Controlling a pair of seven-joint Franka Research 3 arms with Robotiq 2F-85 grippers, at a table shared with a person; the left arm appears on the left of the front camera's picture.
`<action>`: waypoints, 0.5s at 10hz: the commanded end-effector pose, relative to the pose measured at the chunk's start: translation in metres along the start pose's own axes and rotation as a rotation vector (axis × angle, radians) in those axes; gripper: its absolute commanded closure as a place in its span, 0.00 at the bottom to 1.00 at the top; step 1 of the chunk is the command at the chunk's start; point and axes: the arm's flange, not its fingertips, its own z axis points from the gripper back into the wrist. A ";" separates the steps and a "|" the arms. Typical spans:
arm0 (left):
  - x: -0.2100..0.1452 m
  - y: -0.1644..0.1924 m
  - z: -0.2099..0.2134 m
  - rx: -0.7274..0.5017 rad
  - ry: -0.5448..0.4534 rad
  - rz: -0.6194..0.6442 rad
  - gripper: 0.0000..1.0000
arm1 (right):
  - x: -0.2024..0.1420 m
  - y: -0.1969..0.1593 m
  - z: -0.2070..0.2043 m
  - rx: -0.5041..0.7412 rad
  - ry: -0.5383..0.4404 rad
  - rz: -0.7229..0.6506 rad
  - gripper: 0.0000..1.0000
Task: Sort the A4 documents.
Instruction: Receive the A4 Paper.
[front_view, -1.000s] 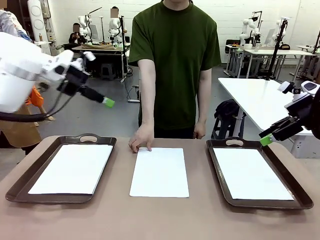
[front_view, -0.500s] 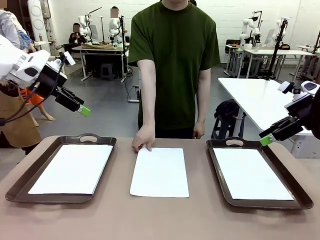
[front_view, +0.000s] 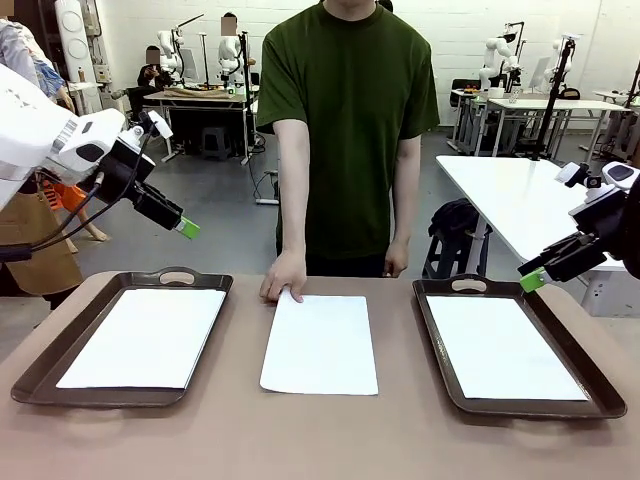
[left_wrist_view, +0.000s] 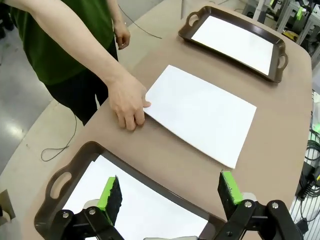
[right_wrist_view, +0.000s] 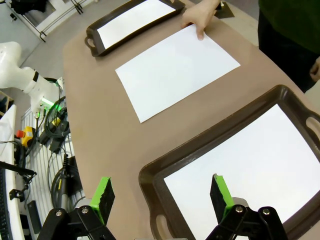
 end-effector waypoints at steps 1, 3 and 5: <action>-0.001 0.000 -0.001 -0.020 -0.011 0.029 0.00 | -0.001 0.000 -0.001 -0.001 0.005 0.010 0.00; -0.001 0.001 -0.004 -0.012 0.000 0.051 0.00 | -0.001 0.000 -0.001 -0.001 0.005 0.010 0.00; -0.003 0.002 -0.001 -0.007 0.002 0.021 0.00 | -0.001 0.000 -0.001 -0.001 0.005 0.010 0.00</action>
